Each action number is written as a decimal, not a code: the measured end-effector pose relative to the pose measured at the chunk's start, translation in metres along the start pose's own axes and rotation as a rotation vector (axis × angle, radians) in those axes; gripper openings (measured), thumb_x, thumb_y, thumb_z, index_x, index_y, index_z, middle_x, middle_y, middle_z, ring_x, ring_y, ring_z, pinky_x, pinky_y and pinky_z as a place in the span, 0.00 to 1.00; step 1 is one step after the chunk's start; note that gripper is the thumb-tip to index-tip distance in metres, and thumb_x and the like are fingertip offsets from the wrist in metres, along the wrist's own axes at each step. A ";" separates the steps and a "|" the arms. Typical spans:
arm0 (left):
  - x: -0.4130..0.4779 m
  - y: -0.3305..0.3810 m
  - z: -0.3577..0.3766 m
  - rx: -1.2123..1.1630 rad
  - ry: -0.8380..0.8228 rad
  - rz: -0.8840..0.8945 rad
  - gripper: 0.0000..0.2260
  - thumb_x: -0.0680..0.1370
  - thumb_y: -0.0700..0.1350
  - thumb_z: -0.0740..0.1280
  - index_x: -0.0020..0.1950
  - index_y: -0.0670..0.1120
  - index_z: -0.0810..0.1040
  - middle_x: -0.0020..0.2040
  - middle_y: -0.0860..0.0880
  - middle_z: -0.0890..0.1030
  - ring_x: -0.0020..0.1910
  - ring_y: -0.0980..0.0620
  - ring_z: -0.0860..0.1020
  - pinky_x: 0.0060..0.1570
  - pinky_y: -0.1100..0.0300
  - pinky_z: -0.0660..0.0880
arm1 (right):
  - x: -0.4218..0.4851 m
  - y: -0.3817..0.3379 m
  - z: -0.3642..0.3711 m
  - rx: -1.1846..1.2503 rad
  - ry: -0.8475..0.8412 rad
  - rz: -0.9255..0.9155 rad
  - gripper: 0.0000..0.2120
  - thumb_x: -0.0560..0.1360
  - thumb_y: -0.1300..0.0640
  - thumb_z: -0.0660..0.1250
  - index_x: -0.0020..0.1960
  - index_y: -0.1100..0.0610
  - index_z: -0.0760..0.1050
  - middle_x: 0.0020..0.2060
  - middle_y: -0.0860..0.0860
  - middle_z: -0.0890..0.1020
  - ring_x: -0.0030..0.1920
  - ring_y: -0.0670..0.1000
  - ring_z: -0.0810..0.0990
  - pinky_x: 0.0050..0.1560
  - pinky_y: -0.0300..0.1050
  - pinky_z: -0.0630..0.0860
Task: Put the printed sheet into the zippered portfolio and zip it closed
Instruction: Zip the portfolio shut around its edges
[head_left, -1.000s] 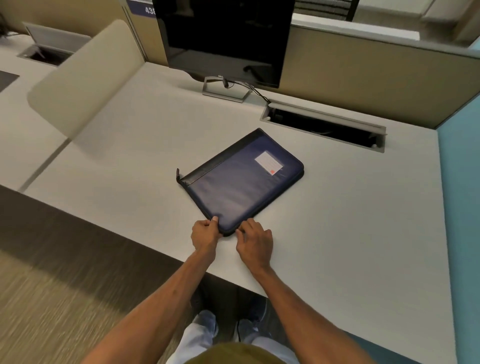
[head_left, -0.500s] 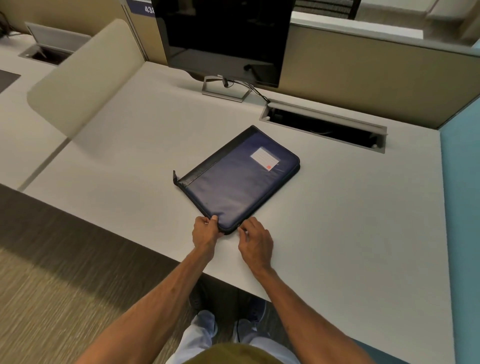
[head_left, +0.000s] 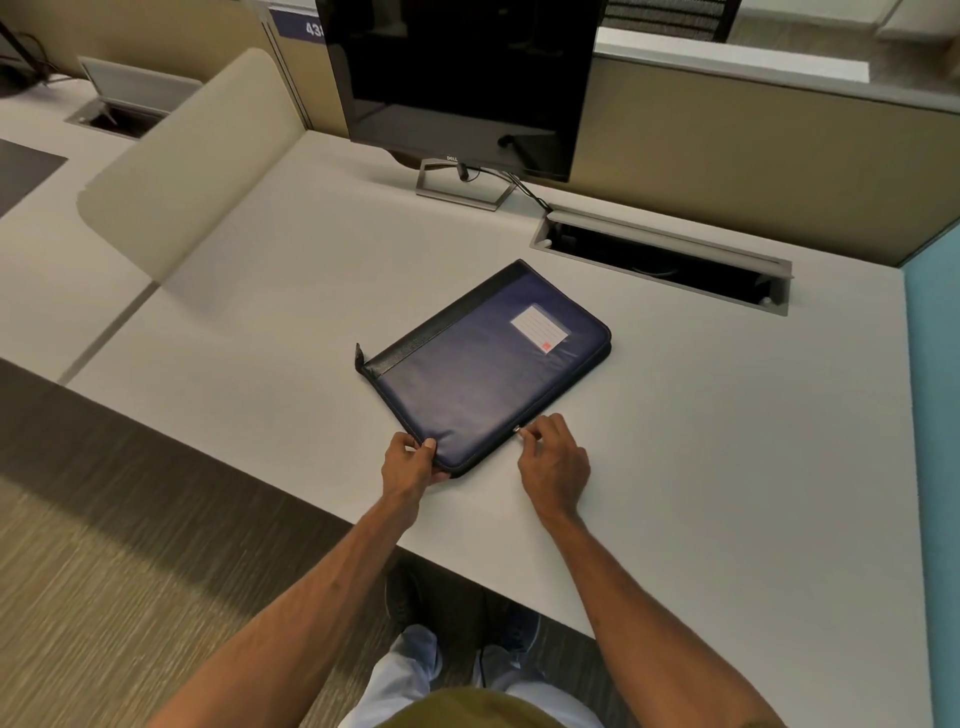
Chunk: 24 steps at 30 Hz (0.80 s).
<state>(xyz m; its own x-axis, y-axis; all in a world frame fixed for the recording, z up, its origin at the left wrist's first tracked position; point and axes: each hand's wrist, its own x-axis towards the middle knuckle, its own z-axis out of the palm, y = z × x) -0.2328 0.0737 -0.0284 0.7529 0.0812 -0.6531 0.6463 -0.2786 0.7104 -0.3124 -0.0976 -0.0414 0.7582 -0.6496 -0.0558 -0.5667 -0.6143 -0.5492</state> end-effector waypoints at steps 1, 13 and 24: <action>0.001 0.000 -0.002 0.000 -0.001 0.001 0.08 0.87 0.41 0.66 0.61 0.37 0.71 0.56 0.38 0.77 0.54 0.31 0.85 0.63 0.36 0.83 | 0.005 0.001 -0.002 0.006 0.009 0.011 0.06 0.83 0.55 0.67 0.54 0.56 0.81 0.54 0.50 0.82 0.50 0.58 0.82 0.49 0.54 0.77; 0.015 -0.005 -0.037 0.104 0.047 0.027 0.15 0.86 0.43 0.68 0.68 0.34 0.74 0.62 0.31 0.81 0.59 0.30 0.85 0.63 0.38 0.84 | 0.087 0.043 -0.045 0.034 0.111 0.171 0.07 0.84 0.57 0.67 0.56 0.61 0.80 0.56 0.57 0.82 0.51 0.65 0.83 0.50 0.57 0.77; 0.006 0.019 -0.023 0.477 0.338 0.359 0.22 0.84 0.48 0.69 0.75 0.42 0.71 0.70 0.41 0.76 0.69 0.40 0.76 0.70 0.42 0.77 | 0.093 0.055 -0.048 0.037 0.041 0.090 0.08 0.84 0.57 0.68 0.54 0.62 0.80 0.54 0.57 0.83 0.52 0.60 0.82 0.55 0.57 0.79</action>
<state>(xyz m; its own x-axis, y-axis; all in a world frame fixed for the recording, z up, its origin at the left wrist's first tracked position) -0.2137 0.0910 -0.0130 0.9579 0.1777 -0.2255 0.2821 -0.7288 0.6240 -0.2888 -0.2133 -0.0369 0.6907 -0.7195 -0.0725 -0.6190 -0.5363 -0.5738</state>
